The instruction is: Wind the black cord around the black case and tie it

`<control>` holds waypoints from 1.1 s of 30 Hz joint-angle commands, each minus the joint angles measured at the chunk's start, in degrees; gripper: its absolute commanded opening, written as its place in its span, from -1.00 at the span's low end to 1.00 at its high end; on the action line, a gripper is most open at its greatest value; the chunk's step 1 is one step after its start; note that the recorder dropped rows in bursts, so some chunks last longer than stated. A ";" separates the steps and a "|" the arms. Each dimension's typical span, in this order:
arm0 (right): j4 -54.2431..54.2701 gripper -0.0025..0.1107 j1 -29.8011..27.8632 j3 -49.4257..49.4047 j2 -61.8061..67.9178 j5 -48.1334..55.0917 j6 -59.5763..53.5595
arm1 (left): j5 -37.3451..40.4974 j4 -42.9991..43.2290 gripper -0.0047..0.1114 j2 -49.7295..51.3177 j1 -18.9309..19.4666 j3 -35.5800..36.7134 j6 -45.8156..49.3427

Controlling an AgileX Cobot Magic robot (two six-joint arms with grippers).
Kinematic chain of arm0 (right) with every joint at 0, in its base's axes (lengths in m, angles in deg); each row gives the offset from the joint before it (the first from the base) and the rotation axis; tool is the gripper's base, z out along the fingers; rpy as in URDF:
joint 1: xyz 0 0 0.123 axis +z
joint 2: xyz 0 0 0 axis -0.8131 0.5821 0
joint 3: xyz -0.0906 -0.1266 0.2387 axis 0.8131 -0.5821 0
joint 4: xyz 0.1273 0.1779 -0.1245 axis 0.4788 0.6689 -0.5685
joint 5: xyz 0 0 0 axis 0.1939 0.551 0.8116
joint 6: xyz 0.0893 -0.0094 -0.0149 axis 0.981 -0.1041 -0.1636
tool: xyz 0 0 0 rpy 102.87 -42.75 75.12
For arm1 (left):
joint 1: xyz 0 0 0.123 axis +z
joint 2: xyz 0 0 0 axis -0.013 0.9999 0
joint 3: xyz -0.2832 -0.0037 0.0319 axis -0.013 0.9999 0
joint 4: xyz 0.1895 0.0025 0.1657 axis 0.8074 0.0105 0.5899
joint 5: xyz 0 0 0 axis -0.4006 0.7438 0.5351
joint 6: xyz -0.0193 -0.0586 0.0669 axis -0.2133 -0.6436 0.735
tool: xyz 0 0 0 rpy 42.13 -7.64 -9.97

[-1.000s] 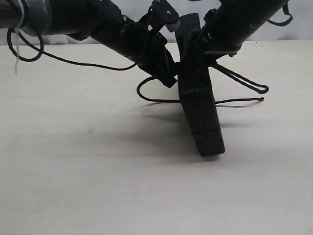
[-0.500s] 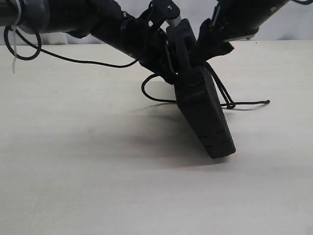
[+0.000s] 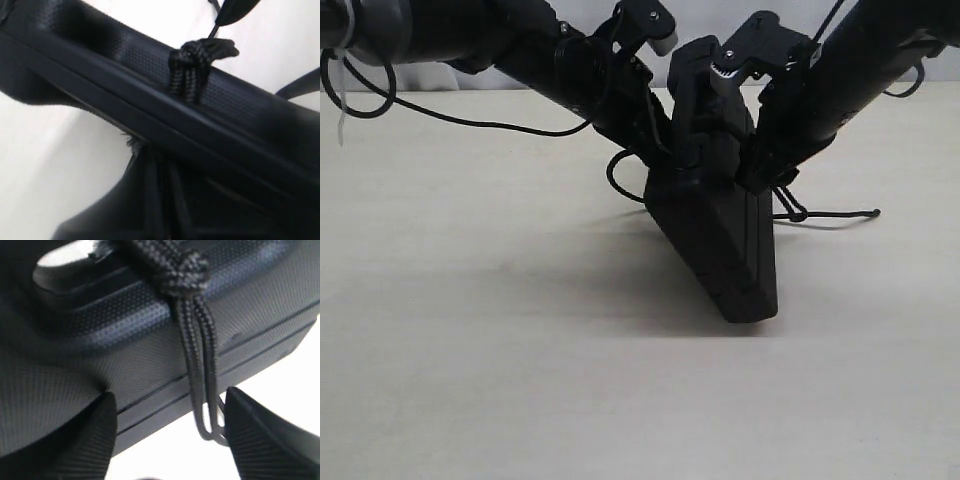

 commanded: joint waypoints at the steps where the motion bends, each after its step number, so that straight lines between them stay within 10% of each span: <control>1: 1.16 -0.12 0.10 -0.28 1.23 -2.87 -0.57 | 1.82 6.85 -0.91 -1.59 -0.25 -0.07 -1.34; 10: 3.93 -0.11 0.10 -0.28 1.23 -1.93 -1.50 | 7.79 5.37 -0.92 -8.74 10.42 -0.07 -6.68; 17: 4.63 -0.08 0.10 -0.28 1.02 -1.34 -1.63 | 12.69 6.15 -0.92 -2.15 10.72 -0.07 -6.51; 24: 6.93 0.01 0.10 0.67 1.02 -1.06 -1.63 | 12.26 15.80 0.32 0.61 10.72 -0.07 -13.19; 28: 8.87 0.01 0.10 3.72 1.02 0.67 4.52 | 7.29 13.82 0.33 -0.29 10.95 -0.07 -26.60; 33: 8.87 0.00 0.10 8.30 0.89 6.15 9.30 | 12.66 5.31 0.33 2.35 9.99 -0.07 -11.78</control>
